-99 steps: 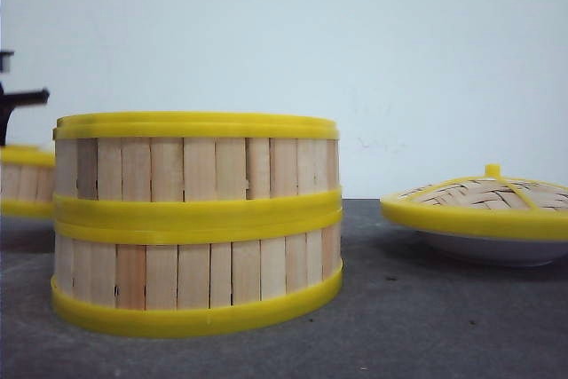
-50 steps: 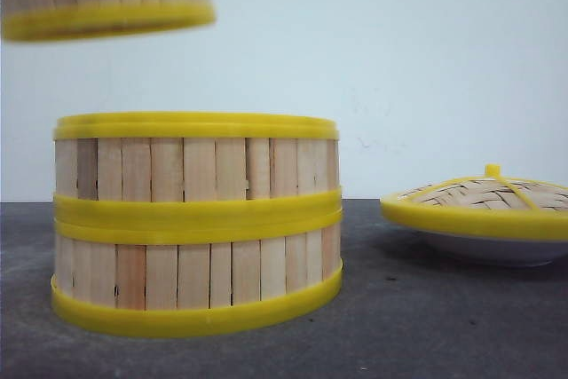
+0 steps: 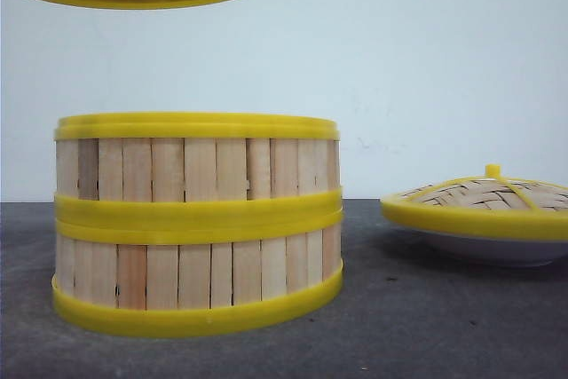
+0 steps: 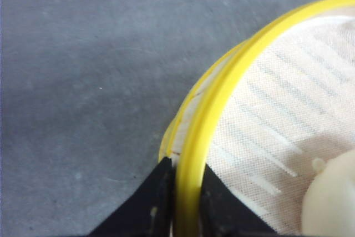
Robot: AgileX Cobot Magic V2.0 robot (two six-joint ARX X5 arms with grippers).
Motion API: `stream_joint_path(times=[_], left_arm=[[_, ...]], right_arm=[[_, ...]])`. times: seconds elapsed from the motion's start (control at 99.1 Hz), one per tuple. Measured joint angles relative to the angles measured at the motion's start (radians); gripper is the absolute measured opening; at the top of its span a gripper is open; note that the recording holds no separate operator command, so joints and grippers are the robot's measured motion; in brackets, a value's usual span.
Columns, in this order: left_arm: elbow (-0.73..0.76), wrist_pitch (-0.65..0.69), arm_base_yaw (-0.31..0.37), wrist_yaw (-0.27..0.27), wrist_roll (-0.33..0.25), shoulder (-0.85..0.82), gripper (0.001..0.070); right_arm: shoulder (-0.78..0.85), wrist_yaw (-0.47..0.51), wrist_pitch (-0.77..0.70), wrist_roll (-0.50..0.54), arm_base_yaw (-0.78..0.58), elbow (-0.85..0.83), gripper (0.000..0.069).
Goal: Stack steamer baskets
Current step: 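Lift the basket with the left gripper and carry it above the stack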
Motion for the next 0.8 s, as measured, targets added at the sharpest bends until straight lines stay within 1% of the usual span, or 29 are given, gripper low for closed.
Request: stream_joint_path(times=[0.101,0.161,0.403,0.595,0.797], left_arm=[[-0.053,0.020,-0.043,-0.056,0.001,0.000,0.0028],[-0.092,0.049,-0.066,-0.077,0.000,0.000,0.0028],[-0.204,0.177,-0.111,-0.079,-0.017,0.000,0.0028],[-0.260,0.243,-0.111,-0.079,-0.035,0.002,0.0028],[-0.262,0.280,-0.112,-0.079,-0.046,0.015,0.0028]], right_arm=[[0.000,0.000,0.010,-0.001,0.000,0.000,0.0343],[0.000,0.000,0.018,-0.001,0.000,0.000,0.0343],[0.000,0.000,0.024,-0.001,0.000,0.000,0.0343],[0.000,0.000,0.025,-0.001,0.000,0.000,0.0343],[0.000,0.000,0.031,-0.001,0.000,0.000,0.0343]])
